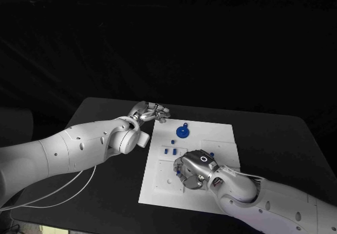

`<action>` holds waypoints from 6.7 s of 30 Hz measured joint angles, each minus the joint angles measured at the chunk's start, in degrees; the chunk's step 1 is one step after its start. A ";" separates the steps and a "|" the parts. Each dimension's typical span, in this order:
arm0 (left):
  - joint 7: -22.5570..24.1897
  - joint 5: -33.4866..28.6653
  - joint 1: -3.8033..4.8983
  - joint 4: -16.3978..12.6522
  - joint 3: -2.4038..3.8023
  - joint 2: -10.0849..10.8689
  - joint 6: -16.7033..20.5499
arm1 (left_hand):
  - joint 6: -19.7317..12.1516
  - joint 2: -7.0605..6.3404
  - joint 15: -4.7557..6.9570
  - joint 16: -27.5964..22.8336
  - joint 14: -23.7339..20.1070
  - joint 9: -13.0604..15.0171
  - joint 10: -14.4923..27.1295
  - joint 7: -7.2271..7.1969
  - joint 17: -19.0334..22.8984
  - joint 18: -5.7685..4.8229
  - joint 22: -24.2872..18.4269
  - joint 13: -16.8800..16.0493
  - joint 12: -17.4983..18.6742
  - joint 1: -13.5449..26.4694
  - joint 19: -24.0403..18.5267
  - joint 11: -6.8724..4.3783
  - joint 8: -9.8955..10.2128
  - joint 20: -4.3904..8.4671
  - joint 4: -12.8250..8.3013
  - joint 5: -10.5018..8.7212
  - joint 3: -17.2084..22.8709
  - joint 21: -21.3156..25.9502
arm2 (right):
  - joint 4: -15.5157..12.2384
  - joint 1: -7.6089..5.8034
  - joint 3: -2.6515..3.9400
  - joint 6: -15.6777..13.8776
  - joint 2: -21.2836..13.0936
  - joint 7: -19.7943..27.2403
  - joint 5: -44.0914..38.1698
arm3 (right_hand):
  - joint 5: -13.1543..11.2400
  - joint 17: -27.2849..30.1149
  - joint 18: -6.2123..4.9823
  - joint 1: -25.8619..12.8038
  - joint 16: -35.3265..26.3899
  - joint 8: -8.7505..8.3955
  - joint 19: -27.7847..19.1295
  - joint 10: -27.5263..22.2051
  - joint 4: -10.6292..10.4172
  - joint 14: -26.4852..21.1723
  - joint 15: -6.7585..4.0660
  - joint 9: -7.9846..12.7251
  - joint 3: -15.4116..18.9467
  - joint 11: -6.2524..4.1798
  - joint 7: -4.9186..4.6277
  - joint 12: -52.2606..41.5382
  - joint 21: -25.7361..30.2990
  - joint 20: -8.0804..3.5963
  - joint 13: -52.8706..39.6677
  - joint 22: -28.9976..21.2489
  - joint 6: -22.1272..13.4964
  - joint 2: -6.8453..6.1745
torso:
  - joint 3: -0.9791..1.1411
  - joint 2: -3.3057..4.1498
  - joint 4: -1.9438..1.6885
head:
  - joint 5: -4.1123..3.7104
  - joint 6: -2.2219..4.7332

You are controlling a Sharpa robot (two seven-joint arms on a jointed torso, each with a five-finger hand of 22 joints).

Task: Assemble the parts on the task board

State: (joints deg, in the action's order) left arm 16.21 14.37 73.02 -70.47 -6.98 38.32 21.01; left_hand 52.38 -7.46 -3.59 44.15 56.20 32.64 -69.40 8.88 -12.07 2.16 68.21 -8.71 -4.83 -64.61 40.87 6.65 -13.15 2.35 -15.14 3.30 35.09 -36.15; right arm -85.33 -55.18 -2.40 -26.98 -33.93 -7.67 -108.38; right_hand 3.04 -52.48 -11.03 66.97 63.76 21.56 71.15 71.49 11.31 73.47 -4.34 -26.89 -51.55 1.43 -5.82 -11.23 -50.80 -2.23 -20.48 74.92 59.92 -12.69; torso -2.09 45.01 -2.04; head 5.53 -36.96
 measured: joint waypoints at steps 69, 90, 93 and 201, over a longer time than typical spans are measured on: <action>0.07 -0.11 0.00 -0.13 0.00 -0.21 -0.01 | 0.00 0.23 0.00 -0.44 0.00 -0.09 0.00 0.00 -0.32 -0.01 0.11 0.08 0.00 -0.23 0.00 0.00 0.00 0.00 0.00 0.00 0.00 0.22 | 2.12 0.14 -0.36 -0.13 1.52 -2.99 -3.84 | -0.17 0.26 0.01 0.11 -0.01 -0.21 0.51 0.51 0.03 0.37 0.05 -0.16 -0.27 -0.10 0.01 0.14 0.00 -0.32 -0.38 0.03 0.00 -0.36 | -0.04 -0.02 0.04 | 0.40 -1.12; 0.06 -0.12 0.01 -0.09 0.00 -0.24 -0.02 | 0.00 0.23 0.00 -0.44 0.00 -0.14 0.00 0.00 -0.42 0.00 0.15 0.13 0.00 -0.23 0.00 0.00 -0.23 0.00 0.00 0.00 0.00 0.44 | 2.68 0.05 -0.83 0.82 1.79 -2.35 -1.63 | 0.51 0.62 0.01 -3.75 -0.36 -2.62 0.48 -1.41 -1.35 0.34 1.34 0.96 4.84 2.40 -1.59 3.88 0.00 -0.13 0.75 0.01 -3.42 -4.21 | -0.04 -0.05 0.05 | 0.23 -1.27; 0.05 -0.12 0.00 -0.09 0.00 -0.24 -0.02 | 0.00 0.23 0.00 -0.66 -0.01 -0.14 0.00 0.00 -0.42 0.00 0.15 0.13 0.00 -0.23 0.00 0.00 -0.23 0.00 0.00 0.00 0.00 0.44 | 2.63 0.08 -0.87 0.58 1.67 -2.14 -1.12 | 0.51 0.62 0.01 -3.98 -0.36 -3.37 0.15 -2.93 -0.65 0.20 2.02 1.40 6.10 2.88 -1.89 4.93 0.14 -0.24 1.11 0.01 -4.58 -4.44 | -0.04 -0.05 0.06 | 0.20 -1.24; 0.03 -0.14 -0.03 1.44 0.00 -0.34 -0.20 | -0.19 0.44 0.00 -1.33 0.00 -0.32 0.20 0.20 -0.95 -0.04 0.34 0.24 0.00 -0.02 0.00 0.20 -0.36 0.00 0.00 0.00 0.00 0.67 | -4.84 -6.91 4.13 9.54 -11.53 -3.22 1.58 | -0.16 1.26 0.97 1.01 0.13 0.61 0.50 1.03 -0.49 1.04 0.54 -0.48 1.38 1.21 -0.18 2.14 0.22 -0.34 3.29 0.02 -0.93 -0.20 | -0.03 -0.07 0.01 | -2.37 0.27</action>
State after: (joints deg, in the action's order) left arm 16.25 14.23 72.99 -69.03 -6.98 37.98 20.82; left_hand 52.19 -7.03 -3.59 42.81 56.19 32.32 -69.20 9.08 -13.03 2.13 68.55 -8.47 -4.83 -64.63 40.86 6.86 -13.50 2.35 -15.14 3.30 35.09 -35.48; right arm -90.17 -62.09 1.73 -17.45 -45.47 -10.89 -106.80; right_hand 2.88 -51.23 -10.06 67.98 63.90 22.17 71.65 72.52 10.82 74.51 -3.80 -27.37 -50.17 2.64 -6.00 -9.09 -50.57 -2.57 -17.19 74.94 58.99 -12.89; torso -2.12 44.94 -2.03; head 3.16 -36.69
